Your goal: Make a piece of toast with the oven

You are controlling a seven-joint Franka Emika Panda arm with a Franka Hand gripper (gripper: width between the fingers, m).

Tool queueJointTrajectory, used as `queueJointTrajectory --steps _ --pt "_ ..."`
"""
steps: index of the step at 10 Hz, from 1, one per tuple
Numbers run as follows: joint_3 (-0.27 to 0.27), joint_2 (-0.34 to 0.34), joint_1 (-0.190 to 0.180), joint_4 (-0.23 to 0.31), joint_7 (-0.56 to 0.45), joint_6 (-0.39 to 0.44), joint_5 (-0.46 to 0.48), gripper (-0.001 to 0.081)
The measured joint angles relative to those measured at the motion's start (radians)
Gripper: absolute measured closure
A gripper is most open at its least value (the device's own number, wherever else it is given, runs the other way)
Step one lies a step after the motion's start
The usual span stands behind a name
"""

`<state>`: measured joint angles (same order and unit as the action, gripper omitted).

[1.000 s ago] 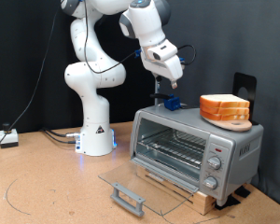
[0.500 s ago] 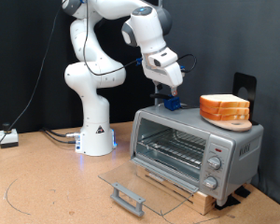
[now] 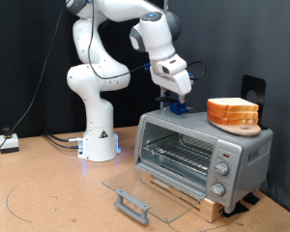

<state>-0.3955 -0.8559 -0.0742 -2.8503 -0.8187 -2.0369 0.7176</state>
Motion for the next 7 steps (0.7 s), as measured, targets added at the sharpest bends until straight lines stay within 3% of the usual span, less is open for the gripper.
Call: queueJointTrajectory --steps 7 --pt "-0.050 0.079 0.000 -0.005 0.000 -0.094 0.054 0.0002"
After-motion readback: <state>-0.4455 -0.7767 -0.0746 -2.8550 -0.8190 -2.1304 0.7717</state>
